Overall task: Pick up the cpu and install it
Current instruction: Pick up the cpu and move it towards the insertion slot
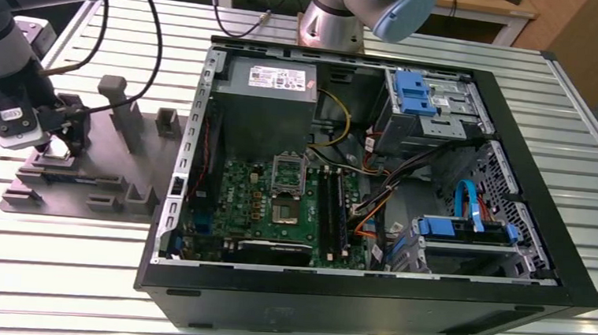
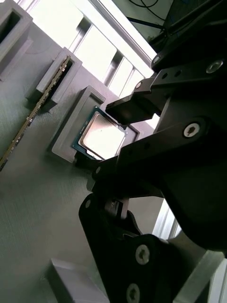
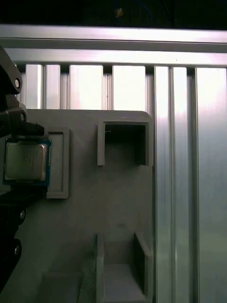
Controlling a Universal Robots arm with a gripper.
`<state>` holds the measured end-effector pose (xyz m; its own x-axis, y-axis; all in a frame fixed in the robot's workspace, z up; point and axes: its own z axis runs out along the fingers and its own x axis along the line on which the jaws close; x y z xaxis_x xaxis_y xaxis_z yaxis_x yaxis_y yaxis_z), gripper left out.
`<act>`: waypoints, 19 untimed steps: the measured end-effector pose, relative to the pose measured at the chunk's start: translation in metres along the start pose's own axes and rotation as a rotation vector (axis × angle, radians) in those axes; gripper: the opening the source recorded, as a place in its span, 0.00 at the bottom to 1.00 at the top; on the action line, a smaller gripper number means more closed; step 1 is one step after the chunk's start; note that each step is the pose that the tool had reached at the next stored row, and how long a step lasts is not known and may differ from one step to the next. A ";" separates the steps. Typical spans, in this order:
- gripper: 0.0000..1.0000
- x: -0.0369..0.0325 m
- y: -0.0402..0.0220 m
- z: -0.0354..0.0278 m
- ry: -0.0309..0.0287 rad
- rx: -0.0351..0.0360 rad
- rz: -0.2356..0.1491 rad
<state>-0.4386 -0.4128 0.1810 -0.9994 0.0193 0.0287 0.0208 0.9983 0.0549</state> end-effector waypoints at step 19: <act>0.56 0.0017 0.0014 -0.0011 -0.0060 0.0004 0.000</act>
<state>-0.4403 -0.4115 0.1822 -0.9996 0.0192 0.0227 0.0204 0.9983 0.0545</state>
